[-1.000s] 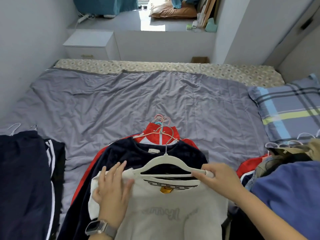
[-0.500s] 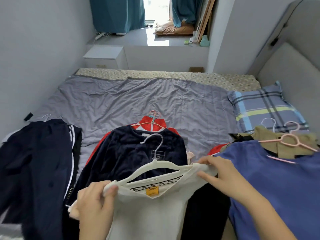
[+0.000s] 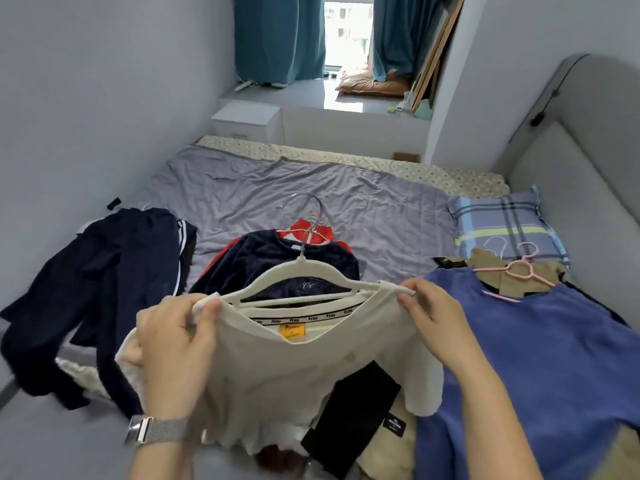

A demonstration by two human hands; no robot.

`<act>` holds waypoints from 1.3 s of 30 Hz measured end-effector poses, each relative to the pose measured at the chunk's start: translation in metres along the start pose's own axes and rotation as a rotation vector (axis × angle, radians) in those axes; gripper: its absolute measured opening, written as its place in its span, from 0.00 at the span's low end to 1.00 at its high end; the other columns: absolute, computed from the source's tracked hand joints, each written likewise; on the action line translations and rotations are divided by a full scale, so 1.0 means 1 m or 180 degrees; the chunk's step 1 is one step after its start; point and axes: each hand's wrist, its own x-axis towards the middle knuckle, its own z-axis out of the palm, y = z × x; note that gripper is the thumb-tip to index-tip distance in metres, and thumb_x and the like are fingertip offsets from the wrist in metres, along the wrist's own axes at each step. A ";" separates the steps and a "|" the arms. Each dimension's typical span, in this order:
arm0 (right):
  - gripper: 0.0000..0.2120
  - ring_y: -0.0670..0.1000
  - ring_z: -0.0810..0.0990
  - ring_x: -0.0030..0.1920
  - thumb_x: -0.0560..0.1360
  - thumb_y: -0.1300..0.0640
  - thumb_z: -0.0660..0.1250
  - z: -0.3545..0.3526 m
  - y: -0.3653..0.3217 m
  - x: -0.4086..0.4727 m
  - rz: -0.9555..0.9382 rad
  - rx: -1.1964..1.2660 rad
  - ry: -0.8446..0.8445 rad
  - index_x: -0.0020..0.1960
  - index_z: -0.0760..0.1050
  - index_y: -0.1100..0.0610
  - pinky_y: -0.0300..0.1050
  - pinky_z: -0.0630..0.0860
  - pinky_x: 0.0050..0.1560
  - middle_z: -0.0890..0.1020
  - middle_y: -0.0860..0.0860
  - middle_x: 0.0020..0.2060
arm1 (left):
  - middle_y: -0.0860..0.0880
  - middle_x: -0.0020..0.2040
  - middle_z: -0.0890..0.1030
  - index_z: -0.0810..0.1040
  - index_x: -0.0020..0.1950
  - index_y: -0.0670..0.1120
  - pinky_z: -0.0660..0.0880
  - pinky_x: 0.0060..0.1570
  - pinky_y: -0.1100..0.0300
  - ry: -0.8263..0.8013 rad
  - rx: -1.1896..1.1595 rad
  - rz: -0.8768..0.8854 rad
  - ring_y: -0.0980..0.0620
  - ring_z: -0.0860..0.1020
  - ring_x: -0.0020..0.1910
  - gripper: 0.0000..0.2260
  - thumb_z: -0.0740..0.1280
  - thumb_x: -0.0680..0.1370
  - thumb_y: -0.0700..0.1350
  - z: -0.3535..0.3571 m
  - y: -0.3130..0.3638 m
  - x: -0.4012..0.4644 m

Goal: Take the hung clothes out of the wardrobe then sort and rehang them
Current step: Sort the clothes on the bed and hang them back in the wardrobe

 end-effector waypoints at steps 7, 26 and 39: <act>0.03 0.44 0.74 0.41 0.76 0.54 0.66 -0.002 -0.069 -0.037 -0.0184 0.0183 0.0372 0.45 0.78 0.51 0.30 0.67 0.40 0.80 0.47 0.37 | 0.57 0.42 0.77 0.79 0.44 0.52 0.63 0.51 0.57 -0.0110 -0.0077 0.0036 0.50 0.69 0.52 0.13 0.60 0.75 0.58 -0.068 -0.006 0.007; 0.07 0.37 0.75 0.42 0.72 0.56 0.71 0.029 -0.146 -0.163 0.0106 0.0049 0.1056 0.40 0.78 0.44 0.25 0.67 0.41 0.79 0.34 0.43 | 0.59 0.43 0.80 0.76 0.41 0.63 0.71 0.54 0.44 -0.0820 -0.0130 0.0073 0.48 0.75 0.52 0.10 0.57 0.73 0.62 -0.163 -0.057 -0.027; 0.05 0.36 0.76 0.44 0.71 0.58 0.72 -0.060 -0.106 -0.254 0.0366 -0.0033 0.1593 0.40 0.79 0.49 0.23 0.67 0.41 0.81 0.40 0.36 | 0.58 0.45 0.81 0.79 0.43 0.57 0.71 0.49 0.55 -0.1262 -0.0493 0.0668 0.54 0.77 0.50 0.12 0.59 0.75 0.60 -0.115 0.016 -0.084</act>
